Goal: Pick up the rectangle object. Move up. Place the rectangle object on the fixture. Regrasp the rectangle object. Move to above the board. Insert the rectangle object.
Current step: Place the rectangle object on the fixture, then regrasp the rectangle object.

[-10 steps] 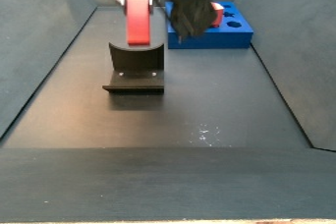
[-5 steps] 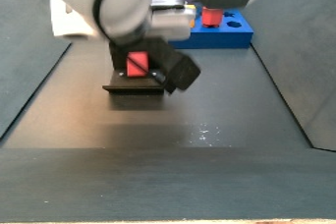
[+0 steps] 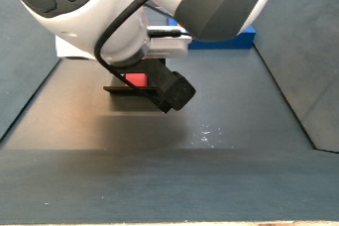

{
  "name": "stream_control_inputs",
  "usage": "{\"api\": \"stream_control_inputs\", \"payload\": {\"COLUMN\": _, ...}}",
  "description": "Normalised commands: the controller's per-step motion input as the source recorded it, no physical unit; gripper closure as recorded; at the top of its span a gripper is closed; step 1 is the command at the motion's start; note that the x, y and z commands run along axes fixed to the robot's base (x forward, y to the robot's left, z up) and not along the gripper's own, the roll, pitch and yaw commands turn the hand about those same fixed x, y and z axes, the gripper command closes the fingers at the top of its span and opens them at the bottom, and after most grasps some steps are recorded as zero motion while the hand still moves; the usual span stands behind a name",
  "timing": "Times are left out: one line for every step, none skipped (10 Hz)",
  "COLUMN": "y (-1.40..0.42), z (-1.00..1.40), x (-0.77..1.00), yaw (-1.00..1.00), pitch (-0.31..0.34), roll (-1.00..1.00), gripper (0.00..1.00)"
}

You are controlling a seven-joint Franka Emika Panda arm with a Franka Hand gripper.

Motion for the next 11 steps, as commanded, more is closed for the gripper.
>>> {"api": "stream_control_inputs", "payload": {"y": 0.05, "z": -0.23, "x": 0.08, "yaw": -0.06, "pitch": -0.048, "roll": -0.14, "gripper": 1.0}}
{"api": "stream_control_inputs", "payload": {"y": 0.0, "z": 0.0, "x": 0.0, "yaw": 0.0, "pitch": 0.0, "roll": 0.0, "gripper": 0.0}}
{"api": "stream_control_inputs", "payload": {"y": 0.0, "z": 1.0, "x": 0.0, "yaw": -0.09, "pitch": -0.014, "roll": -0.01, "gripper": 0.0}}
{"api": "stream_control_inputs", "payload": {"y": 0.0, "z": 1.0, "x": -0.01, "yaw": -0.08, "pitch": -0.008, "roll": -0.01, "gripper": 0.0}}
{"api": "stream_control_inputs", "payload": {"y": 0.01, "z": 1.0, "x": -0.03, "yaw": -0.05, "pitch": -0.005, "roll": 0.02, "gripper": 0.0}}
{"api": "stream_control_inputs", "payload": {"y": 0.0, "z": 1.0, "x": -0.03, "yaw": -0.03, "pitch": -0.003, "roll": 0.04, "gripper": 0.0}}
{"api": "stream_control_inputs", "payload": {"y": 0.0, "z": 1.0, "x": -0.03, "yaw": -0.01, "pitch": 0.002, "roll": 0.04, "gripper": 0.0}}
{"api": "stream_control_inputs", "payload": {"y": 0.0, "z": 0.91, "x": -0.04, "yaw": 0.0, "pitch": 0.01, "roll": 0.05, "gripper": 0.0}}
{"api": "stream_control_inputs", "payload": {"y": 0.0, "z": 0.67, "x": -0.04, "yaw": 0.0, "pitch": 0.019, "roll": 0.05, "gripper": 0.0}}
{"api": "stream_control_inputs", "payload": {"y": 0.0, "z": 0.49, "x": -0.03, "yaw": 0.0, "pitch": 0.032, "roll": 0.05, "gripper": 0.0}}
{"api": "stream_control_inputs", "payload": {"y": 0.0, "z": 0.37, "x": -0.03, "yaw": 0.0, "pitch": 0.044, "roll": 0.06, "gripper": 0.0}}
